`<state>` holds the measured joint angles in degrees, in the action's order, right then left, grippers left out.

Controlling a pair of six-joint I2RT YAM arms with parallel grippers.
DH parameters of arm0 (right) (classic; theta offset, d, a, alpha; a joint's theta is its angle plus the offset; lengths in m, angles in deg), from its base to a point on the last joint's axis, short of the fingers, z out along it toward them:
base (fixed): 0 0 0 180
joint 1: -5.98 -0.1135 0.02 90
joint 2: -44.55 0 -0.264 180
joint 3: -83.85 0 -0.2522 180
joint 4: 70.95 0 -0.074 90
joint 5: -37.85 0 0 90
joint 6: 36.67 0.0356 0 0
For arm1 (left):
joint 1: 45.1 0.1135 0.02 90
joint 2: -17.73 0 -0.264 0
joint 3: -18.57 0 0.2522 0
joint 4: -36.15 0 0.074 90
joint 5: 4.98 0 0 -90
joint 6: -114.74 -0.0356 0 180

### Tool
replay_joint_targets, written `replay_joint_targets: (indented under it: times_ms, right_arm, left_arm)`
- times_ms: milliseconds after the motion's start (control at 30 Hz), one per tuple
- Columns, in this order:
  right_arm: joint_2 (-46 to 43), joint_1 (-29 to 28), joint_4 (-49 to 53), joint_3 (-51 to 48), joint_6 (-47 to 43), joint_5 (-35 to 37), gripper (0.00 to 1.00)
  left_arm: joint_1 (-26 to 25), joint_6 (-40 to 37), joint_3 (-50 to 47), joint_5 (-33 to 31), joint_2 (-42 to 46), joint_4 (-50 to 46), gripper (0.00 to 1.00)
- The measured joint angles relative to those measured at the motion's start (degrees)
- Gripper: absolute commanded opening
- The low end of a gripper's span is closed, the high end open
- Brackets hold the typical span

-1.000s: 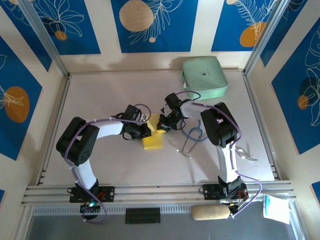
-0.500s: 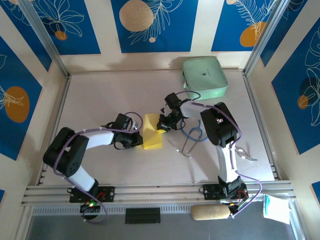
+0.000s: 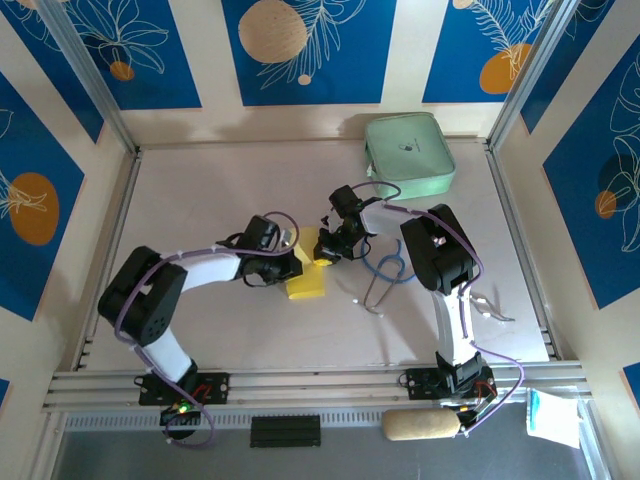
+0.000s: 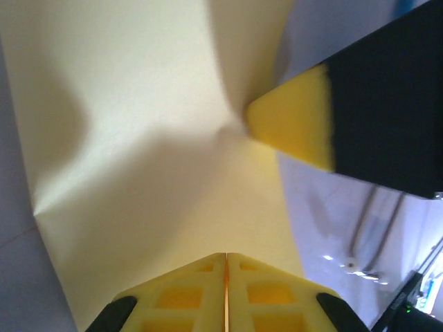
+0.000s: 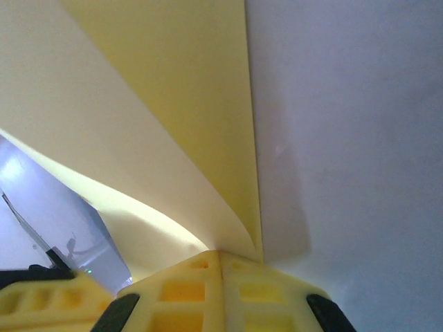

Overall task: Fold a paper plane with a square sheet of paper (pick it up from the middle)
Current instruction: First fold the square sheet of paper in half at the center of the table.

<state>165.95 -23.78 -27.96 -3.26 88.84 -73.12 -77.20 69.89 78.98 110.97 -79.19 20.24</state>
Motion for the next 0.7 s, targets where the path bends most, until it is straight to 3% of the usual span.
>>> replay_joint_targets:
  times_ms: [400,700]
  right_arm:
    - [0.3,0.1,0.4,0.3,-0.2,0.0,0.02]
    - [0.3,0.1,0.6,0.5,-0.2,0.0,0.02]
  left_arm:
    - [-0.3,-0.6,-11.6,0.6,3.6,10.3,0.04]
    - [-0.3,-6.6,-10.8,-0.9,13.5,-11.2,0.05]
